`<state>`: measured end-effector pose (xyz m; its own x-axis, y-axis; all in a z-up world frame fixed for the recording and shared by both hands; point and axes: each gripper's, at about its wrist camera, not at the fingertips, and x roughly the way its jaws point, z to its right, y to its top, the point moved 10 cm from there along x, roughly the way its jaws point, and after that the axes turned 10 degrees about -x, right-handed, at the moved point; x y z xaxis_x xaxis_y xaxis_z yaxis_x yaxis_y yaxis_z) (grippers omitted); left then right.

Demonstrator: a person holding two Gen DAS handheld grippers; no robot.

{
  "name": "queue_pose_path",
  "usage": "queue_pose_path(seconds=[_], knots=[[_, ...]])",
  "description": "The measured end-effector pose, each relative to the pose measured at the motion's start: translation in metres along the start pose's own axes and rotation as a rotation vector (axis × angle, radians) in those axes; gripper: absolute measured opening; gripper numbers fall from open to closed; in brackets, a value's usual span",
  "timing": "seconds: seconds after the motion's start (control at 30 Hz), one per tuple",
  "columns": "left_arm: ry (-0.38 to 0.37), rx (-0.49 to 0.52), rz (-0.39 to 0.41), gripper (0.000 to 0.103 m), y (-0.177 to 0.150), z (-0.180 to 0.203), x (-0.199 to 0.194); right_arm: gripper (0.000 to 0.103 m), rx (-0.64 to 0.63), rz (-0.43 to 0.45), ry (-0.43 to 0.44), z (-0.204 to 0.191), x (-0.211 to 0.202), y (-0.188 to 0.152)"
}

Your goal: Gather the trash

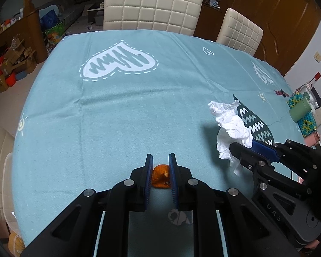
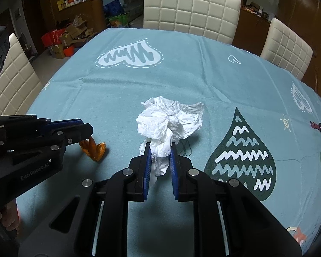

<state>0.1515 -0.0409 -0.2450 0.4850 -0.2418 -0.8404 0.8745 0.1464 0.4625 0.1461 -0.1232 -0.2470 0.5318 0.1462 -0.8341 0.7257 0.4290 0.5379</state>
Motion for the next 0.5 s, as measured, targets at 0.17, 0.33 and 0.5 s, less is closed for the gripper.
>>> queue_pose_path(seconds=[0.17, 0.33, 0.5], knots=[[0.004, -0.009, 0.001, 0.016, -0.002, -0.010, -0.005, 0.019, -0.008, 0.000, 0.003, -0.009, -0.001, 0.002], [0.011, -0.008, 0.008, 0.016, -0.003, -0.019, -0.011, 0.019, -0.019, 0.013, 0.003, -0.019, -0.006, 0.008], [0.017, -0.011, 0.016, 0.016, -0.003, -0.031, -0.017, 0.019, -0.025, 0.018, 0.007, -0.030, -0.008, 0.012]])
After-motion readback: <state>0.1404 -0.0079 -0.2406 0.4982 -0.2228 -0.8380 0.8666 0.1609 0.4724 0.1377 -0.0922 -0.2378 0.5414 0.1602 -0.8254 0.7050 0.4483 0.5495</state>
